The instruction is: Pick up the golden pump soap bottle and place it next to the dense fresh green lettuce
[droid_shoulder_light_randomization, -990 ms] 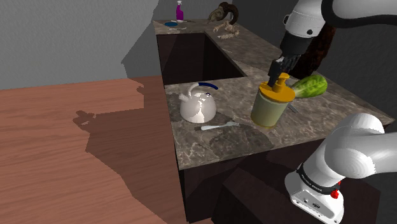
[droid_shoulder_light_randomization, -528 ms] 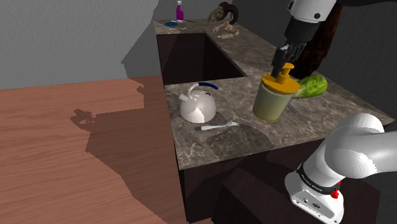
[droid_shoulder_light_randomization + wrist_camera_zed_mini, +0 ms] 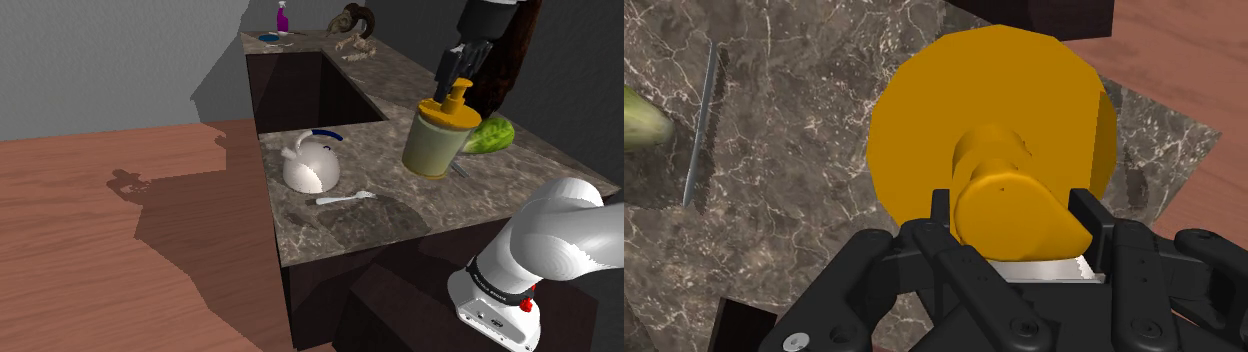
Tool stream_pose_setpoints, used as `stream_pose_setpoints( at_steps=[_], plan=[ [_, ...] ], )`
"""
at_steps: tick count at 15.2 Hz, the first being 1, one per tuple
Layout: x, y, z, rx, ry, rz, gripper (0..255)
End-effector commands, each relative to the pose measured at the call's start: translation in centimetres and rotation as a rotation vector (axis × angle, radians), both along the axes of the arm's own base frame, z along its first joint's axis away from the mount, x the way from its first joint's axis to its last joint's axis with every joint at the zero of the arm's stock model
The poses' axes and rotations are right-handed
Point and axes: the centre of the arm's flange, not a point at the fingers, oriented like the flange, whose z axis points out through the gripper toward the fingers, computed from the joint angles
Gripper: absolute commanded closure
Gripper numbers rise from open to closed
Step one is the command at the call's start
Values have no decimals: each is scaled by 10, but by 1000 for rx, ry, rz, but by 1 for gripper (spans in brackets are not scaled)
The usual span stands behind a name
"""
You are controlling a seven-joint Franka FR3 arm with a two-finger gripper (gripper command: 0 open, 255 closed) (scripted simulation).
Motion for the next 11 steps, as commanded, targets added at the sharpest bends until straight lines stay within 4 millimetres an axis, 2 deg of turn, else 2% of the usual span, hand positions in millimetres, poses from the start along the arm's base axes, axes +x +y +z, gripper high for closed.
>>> stream_pose_setpoints(
  at_steps=[1, 11],
  plan=[
    [-1, 0, 10, 0, 0, 0, 255],
    [-1, 0, 62, 0, 0, 0, 255]
  ],
)
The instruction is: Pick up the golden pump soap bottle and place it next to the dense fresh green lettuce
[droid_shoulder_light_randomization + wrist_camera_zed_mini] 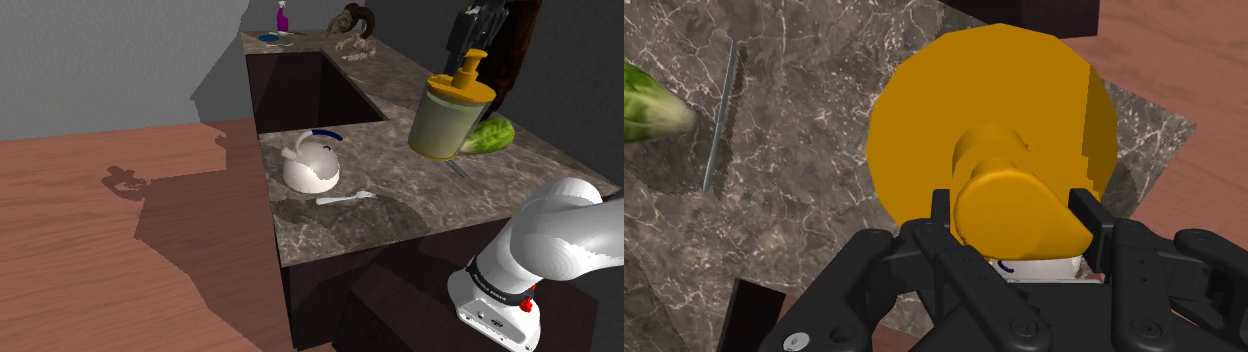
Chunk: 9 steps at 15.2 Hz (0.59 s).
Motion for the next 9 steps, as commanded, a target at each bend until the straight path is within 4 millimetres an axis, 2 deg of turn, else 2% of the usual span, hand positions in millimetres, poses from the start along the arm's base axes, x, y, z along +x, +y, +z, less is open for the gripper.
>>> stream_pose_setpoints(
  at_steps=[1, 5, 9],
  plan=[
    [-1, -1, 13, 0, 0, 0, 255],
    [-1, -1, 31, 0, 0, 0, 255],
    [-18, -51, 25, 0, 0, 0, 255]
  ],
)
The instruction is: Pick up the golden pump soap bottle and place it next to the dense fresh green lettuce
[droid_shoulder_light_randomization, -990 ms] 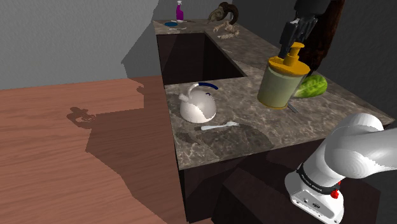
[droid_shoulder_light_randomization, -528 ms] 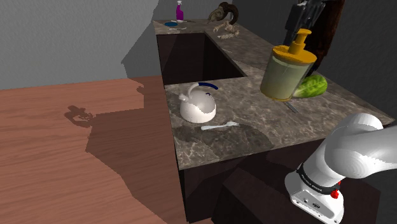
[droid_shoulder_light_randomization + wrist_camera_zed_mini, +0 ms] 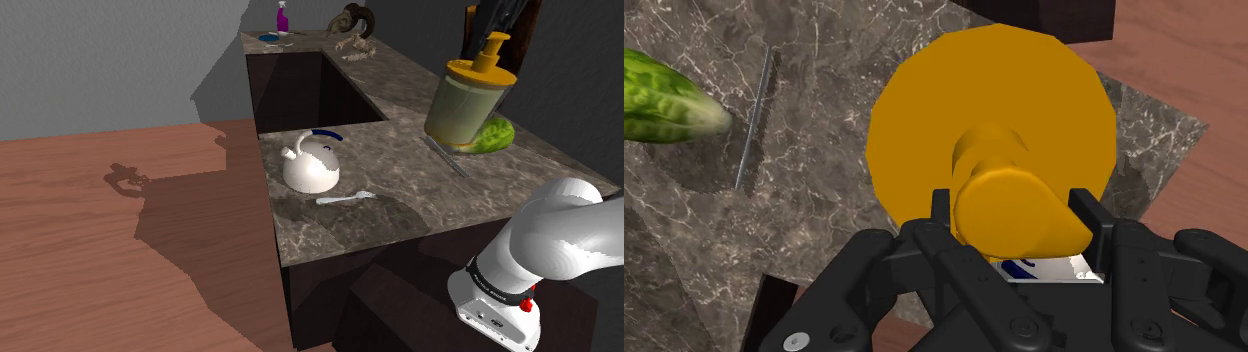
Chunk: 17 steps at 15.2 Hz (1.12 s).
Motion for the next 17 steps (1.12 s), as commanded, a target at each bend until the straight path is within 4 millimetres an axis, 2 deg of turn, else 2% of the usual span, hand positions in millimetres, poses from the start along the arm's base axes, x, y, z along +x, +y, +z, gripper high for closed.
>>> stream_pose_setpoints(
  at_steps=[1, 17],
  plan=[
    [-9, -24, -2, -1, 0, 1, 255],
    [-77, -222, -25, -1, 0, 1, 255]
  ],
)
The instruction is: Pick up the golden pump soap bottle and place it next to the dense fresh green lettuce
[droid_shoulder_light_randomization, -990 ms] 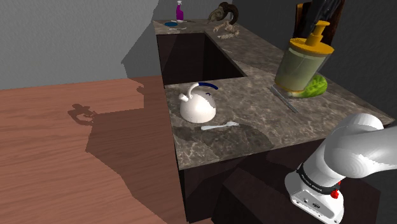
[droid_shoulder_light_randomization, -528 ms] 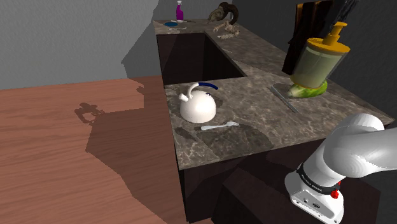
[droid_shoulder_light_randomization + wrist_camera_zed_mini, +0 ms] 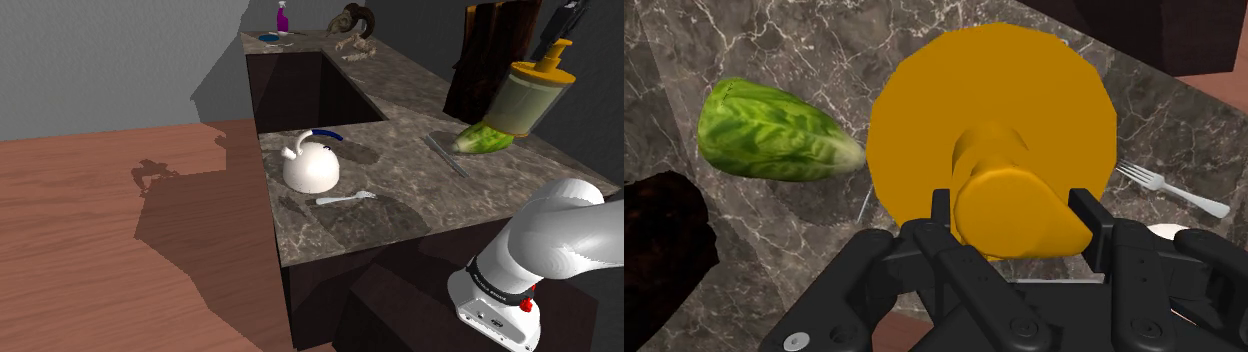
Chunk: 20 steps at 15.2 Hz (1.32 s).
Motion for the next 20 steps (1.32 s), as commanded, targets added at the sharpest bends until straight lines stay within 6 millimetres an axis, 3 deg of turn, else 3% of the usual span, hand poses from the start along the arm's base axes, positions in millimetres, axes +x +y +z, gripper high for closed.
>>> stream_pose_setpoints(
  at_steps=[1, 20],
  plan=[
    [-8, -22, -1, -1, 0, 1, 255],
    [-89, -258, -28, -1, 0, 1, 255]
  ],
)
